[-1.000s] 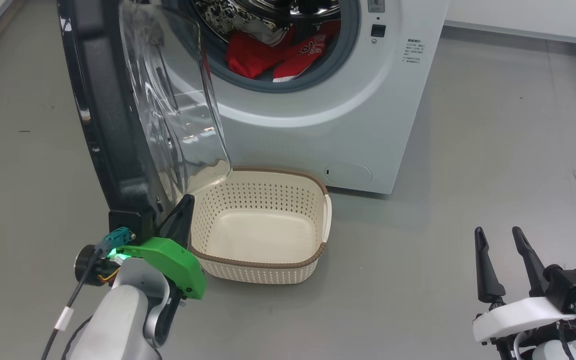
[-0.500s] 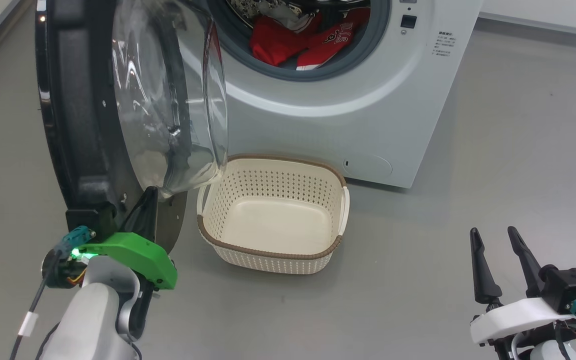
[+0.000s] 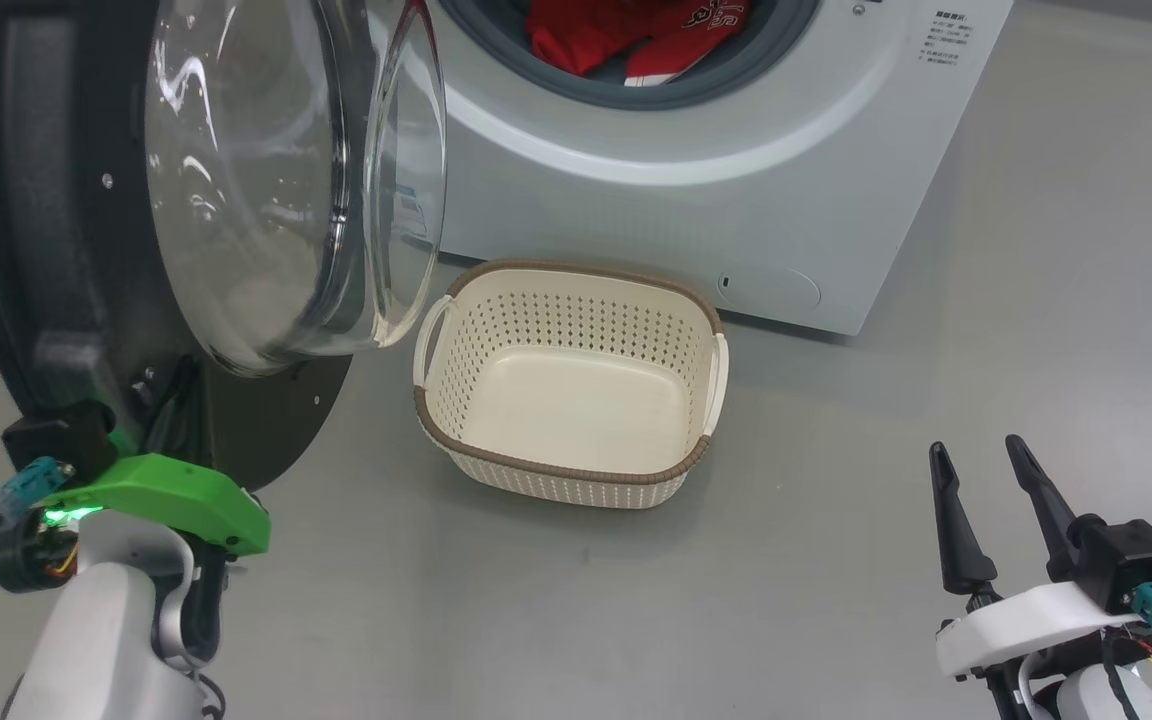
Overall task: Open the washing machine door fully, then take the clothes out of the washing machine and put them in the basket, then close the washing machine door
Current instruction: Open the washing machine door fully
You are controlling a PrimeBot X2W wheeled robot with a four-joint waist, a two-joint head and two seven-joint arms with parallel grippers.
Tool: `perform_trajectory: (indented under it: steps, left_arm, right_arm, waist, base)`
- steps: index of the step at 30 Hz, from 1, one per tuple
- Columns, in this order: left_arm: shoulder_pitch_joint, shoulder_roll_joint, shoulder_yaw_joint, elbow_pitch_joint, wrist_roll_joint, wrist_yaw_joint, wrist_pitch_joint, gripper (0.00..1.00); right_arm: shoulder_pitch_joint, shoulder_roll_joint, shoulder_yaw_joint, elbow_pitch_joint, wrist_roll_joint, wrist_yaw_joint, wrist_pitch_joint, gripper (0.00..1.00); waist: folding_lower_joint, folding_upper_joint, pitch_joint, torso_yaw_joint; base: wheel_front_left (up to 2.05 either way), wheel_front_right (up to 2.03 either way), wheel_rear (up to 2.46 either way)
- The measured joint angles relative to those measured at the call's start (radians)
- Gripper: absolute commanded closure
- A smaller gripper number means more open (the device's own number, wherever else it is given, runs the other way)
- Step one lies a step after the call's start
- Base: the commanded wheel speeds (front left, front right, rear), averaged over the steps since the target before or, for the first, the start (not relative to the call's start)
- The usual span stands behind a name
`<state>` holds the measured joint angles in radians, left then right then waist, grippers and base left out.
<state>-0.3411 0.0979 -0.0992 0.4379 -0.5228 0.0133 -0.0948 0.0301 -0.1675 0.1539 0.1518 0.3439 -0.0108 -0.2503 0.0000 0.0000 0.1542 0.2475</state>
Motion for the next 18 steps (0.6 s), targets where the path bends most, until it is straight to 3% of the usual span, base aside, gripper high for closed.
perform_trajectory:
  steps: [18]
  left_arm:
    - [-0.045,0.121,0.182,-0.001,-0.069,0.034,-0.031,1.00]
  right_arm:
    - [-0.057,-0.016,0.048,-0.025,-0.043,0.010,0.035,0.00]
  waist:
    - [0.0000,0.0000,0.116,-0.004]
  base:
    - [0.00,0.00,0.00]
